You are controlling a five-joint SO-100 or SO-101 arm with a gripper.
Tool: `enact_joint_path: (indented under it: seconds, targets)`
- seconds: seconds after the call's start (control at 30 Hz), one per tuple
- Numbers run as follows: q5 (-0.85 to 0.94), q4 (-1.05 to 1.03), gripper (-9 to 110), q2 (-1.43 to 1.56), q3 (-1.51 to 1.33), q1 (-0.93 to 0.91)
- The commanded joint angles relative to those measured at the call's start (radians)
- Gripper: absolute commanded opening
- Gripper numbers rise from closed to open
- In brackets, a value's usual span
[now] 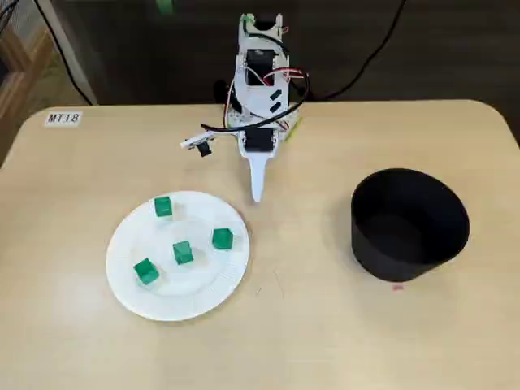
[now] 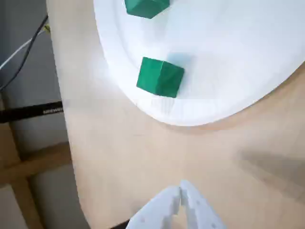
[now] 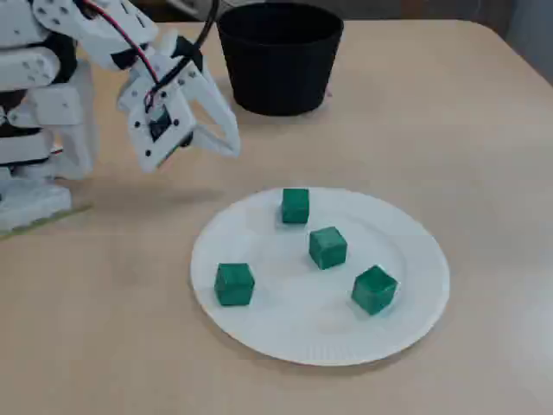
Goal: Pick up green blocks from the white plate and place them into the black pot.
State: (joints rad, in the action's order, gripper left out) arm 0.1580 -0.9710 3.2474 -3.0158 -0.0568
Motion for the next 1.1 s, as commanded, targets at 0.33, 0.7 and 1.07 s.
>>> enact_joint_path:
  seconds: [0.33, 0.7, 1.07]
  targets:
    - [-0.038, -0.233, -2, -0.592, 0.792, -0.049]
    - [0.218, -0.295, -2, -0.896, 1.032, -0.192]
    - [-0.015, -0.354, -2, -1.308, 1.281, -0.383]
